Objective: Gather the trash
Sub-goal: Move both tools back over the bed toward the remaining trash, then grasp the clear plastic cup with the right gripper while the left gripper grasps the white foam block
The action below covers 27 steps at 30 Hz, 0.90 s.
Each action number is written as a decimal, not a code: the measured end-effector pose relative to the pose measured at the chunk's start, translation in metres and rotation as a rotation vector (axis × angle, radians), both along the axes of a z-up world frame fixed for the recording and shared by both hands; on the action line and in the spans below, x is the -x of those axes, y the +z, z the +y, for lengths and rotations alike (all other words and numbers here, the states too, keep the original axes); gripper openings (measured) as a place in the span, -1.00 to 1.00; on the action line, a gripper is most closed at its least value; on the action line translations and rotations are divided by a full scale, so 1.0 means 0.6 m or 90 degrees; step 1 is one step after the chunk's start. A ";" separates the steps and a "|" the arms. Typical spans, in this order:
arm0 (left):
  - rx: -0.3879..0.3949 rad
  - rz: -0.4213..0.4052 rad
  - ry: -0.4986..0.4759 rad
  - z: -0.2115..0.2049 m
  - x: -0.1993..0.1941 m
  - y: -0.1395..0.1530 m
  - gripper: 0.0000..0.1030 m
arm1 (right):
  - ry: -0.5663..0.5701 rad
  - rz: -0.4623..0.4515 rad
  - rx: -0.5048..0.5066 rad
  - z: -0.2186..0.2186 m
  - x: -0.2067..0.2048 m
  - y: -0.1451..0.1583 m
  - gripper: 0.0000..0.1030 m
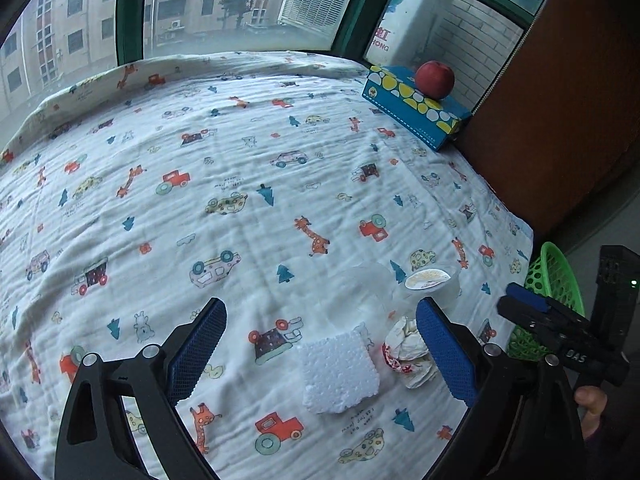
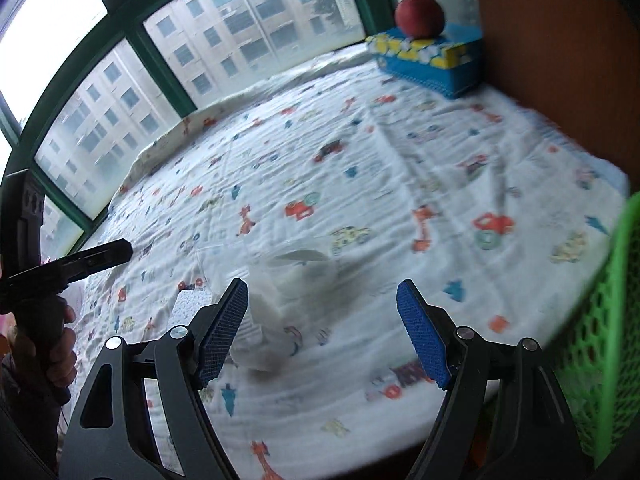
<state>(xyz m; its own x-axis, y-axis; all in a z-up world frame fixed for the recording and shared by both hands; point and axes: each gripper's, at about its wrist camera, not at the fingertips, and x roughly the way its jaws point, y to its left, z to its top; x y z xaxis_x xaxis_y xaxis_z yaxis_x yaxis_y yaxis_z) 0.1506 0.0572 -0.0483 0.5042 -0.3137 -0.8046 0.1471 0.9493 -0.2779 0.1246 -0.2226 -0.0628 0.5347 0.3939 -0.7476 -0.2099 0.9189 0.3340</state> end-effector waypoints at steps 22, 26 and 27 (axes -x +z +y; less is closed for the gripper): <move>0.078 0.055 -0.036 -0.014 -0.035 -0.050 0.44 | 0.063 0.073 -0.058 0.055 -0.084 -0.083 0.33; 0.079 0.062 -0.048 -0.027 -0.035 -0.058 0.43 | 0.056 0.067 -0.067 0.053 -0.081 -0.081 0.28; 0.078 0.064 -0.050 -0.029 -0.033 -0.059 0.43 | 0.053 0.063 -0.066 0.052 -0.079 -0.079 0.28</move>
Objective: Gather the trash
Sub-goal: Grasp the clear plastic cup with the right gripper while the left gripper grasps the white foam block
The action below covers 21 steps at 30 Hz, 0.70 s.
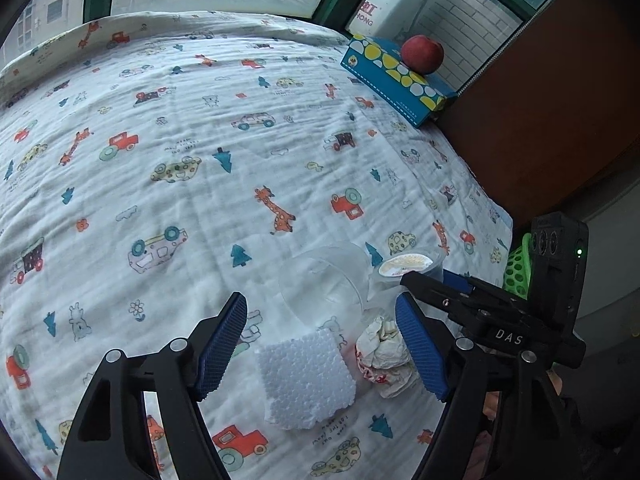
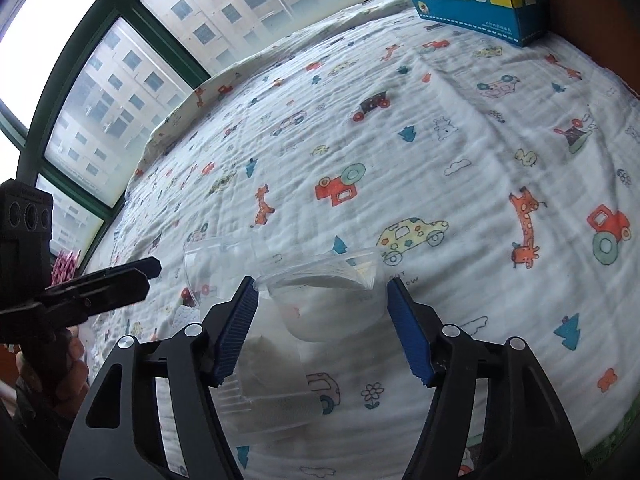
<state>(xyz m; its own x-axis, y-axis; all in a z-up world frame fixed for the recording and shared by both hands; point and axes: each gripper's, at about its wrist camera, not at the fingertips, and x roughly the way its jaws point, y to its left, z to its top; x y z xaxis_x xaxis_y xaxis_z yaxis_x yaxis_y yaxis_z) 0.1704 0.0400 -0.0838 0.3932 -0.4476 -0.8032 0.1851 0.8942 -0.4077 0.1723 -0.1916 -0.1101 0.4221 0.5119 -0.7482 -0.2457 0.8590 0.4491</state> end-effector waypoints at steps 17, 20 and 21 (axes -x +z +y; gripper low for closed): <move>-0.110 0.010 -0.033 -0.023 0.065 -0.026 0.51 | -0.065 -0.097 0.022 -0.074 0.067 0.098 0.28; -0.121 0.013 -0.039 -0.033 0.074 -0.035 0.59 | -0.080 -0.105 0.022 -0.093 0.084 0.110 0.28; -0.129 0.012 -0.039 -0.037 0.076 -0.039 0.61 | -0.087 -0.108 0.021 -0.099 0.090 0.113 0.28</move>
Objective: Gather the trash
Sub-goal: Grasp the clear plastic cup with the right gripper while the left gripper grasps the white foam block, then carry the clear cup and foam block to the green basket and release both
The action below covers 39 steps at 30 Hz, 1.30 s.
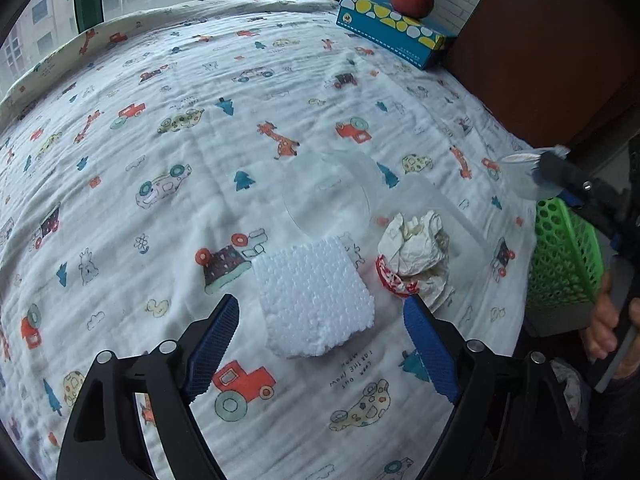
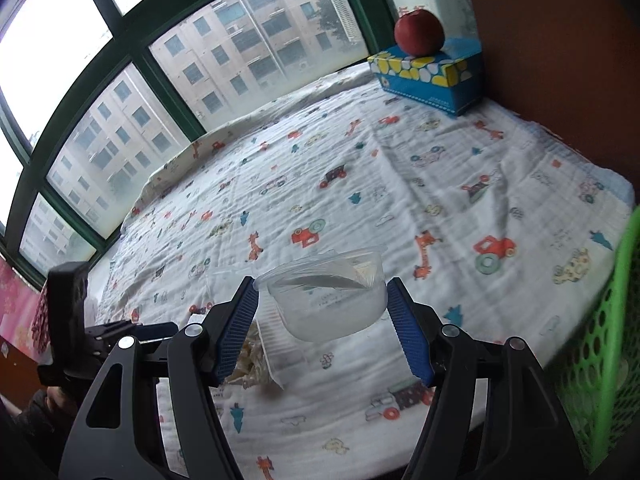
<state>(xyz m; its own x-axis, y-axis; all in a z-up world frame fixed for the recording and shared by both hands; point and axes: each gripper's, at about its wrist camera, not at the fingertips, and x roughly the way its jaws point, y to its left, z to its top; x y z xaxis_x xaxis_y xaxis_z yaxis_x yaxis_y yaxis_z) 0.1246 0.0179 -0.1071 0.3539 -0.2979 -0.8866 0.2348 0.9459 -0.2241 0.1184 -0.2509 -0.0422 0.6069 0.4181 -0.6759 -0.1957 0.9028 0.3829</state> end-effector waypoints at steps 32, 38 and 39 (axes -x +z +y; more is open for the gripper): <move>-0.020 -0.082 0.001 0.017 0.054 0.084 0.21 | -0.196 -0.030 0.094 -0.189 0.134 0.031 0.28; 0.029 -0.120 -0.046 -0.034 0.050 0.142 0.21 | -0.246 -0.022 0.117 -0.238 0.155 0.028 0.28; 0.036 -0.122 -0.054 -0.046 0.048 0.148 0.21 | -0.252 -0.019 0.120 -0.247 0.157 0.027 0.28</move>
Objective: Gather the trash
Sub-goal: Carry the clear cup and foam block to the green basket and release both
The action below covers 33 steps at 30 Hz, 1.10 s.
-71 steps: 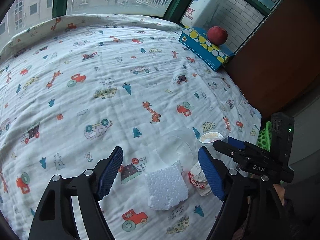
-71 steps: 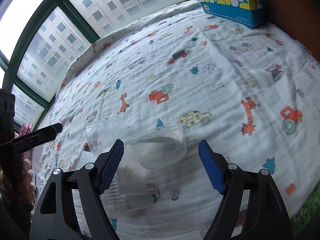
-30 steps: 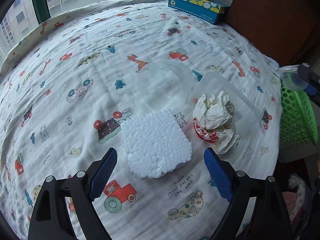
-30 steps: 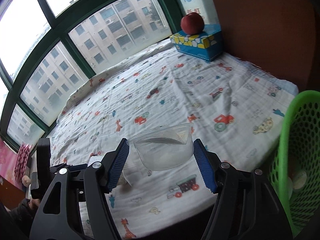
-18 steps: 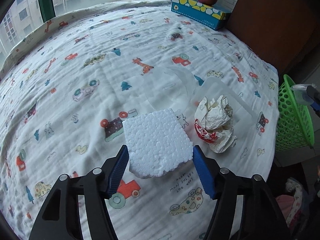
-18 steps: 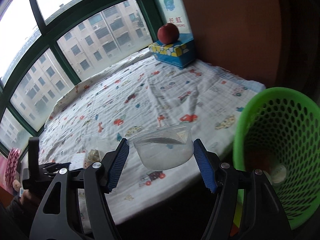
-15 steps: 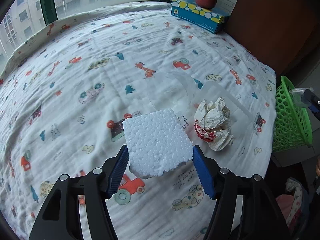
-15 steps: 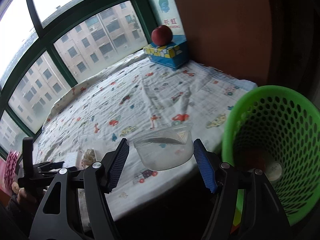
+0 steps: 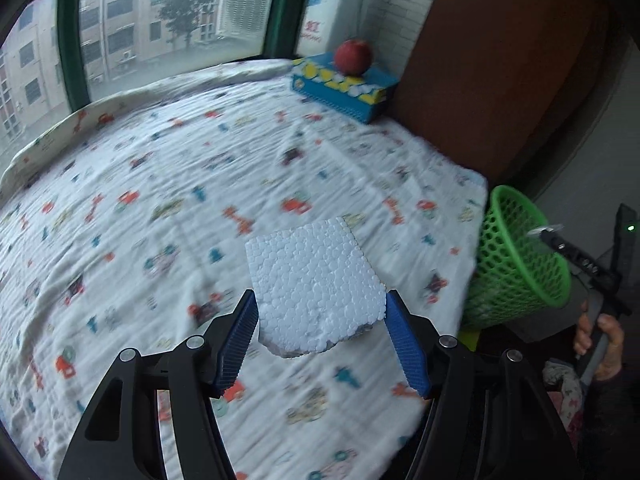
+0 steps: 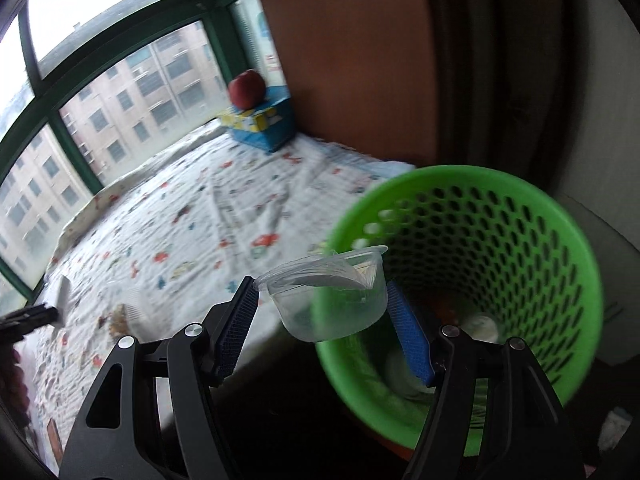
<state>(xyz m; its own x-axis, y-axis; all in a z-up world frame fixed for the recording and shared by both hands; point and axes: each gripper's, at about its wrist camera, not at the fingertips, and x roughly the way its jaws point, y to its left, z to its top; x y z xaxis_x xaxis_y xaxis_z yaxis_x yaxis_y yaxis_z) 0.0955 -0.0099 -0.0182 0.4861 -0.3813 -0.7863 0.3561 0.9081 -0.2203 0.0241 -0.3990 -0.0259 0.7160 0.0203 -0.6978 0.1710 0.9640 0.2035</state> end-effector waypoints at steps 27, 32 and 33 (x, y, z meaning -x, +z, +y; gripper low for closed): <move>0.053 -0.006 -0.287 -0.476 -0.031 0.049 0.21 | -0.125 0.002 -0.017 -0.166 0.100 -0.006 0.42; 0.038 0.009 -0.313 -0.538 -0.025 0.027 0.21 | -0.141 -0.011 -0.021 -0.182 0.126 -0.001 0.44; 0.036 0.013 -0.317 -0.548 -0.024 0.022 0.21 | -0.144 -0.012 -0.024 -0.185 0.131 -0.001 0.44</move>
<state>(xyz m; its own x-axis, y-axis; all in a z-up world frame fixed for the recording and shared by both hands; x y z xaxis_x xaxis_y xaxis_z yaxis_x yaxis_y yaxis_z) 0.1101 -0.3385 -0.0049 0.2182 -0.6057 -0.7652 0.7383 0.6152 -0.2765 -0.0544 -0.5103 -0.0263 0.7184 -0.1163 -0.6858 0.3773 0.8934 0.2437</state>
